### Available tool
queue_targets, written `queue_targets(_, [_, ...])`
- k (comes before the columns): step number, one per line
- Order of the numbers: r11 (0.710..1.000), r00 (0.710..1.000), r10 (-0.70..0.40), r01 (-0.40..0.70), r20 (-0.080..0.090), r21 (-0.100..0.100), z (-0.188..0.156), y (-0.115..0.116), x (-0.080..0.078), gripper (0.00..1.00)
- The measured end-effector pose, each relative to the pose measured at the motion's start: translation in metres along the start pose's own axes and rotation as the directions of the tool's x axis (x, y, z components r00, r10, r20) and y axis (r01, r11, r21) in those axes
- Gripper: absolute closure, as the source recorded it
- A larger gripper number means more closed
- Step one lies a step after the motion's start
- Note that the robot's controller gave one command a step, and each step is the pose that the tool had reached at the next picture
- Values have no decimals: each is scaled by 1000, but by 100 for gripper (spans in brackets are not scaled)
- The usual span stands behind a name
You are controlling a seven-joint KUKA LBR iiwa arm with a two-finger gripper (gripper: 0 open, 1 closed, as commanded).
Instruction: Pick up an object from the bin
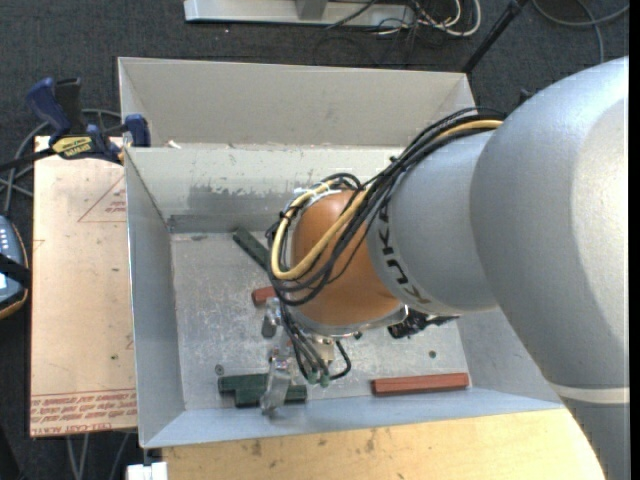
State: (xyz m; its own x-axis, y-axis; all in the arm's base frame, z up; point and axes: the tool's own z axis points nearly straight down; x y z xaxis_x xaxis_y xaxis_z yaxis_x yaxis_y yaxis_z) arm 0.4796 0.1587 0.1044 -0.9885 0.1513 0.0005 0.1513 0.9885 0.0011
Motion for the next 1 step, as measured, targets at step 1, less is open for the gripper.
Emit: queue_targets(1, [1000, 1000, -15, 15, 9, -3, 34, -3, -3, 0])
